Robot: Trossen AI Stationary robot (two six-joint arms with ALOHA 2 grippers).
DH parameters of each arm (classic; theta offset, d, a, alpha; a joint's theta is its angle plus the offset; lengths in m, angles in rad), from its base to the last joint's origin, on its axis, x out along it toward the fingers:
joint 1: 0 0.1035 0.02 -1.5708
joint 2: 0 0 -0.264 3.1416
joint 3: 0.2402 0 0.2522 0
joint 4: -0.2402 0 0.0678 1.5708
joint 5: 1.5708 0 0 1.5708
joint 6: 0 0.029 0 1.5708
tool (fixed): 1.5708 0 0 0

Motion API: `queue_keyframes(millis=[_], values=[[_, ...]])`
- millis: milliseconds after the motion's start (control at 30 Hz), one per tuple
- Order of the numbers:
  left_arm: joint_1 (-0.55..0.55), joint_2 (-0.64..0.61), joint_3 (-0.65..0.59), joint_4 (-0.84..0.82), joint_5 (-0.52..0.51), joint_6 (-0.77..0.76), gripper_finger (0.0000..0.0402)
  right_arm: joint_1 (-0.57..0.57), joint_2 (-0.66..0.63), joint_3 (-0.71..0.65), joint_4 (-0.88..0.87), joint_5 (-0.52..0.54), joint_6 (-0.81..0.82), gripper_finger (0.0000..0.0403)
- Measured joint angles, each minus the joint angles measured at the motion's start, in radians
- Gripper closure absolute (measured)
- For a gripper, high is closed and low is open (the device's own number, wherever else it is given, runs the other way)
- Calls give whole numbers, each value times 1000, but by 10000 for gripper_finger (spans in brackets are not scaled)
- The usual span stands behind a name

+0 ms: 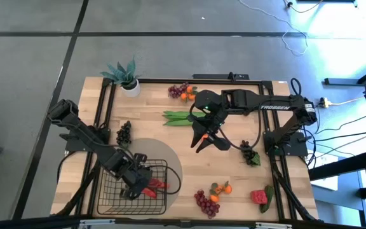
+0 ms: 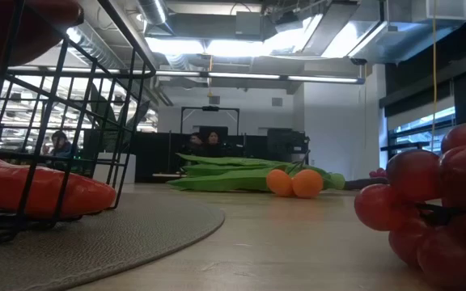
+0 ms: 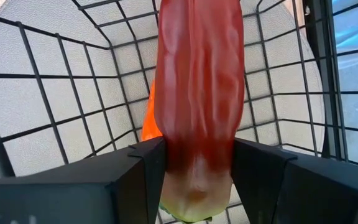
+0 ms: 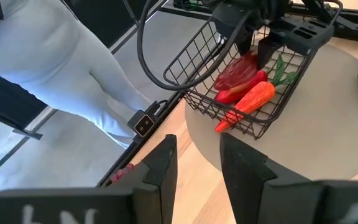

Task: Build produce basket
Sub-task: Put the dark red chilli pepper into the wire basket, then put the middle bunch of tangerines into the wire basket

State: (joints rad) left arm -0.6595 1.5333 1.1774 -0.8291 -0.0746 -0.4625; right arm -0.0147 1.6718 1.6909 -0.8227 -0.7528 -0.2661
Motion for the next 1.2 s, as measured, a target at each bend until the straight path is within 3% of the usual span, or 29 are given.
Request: queue_keyframes(millis=[767,1200], values=[[8,0,0,2,-16,-35,260,0,2,0,3,0,-1,295],[20,0,-29,10,-13,-103,219,0,2,0,3,0,-1,295]])
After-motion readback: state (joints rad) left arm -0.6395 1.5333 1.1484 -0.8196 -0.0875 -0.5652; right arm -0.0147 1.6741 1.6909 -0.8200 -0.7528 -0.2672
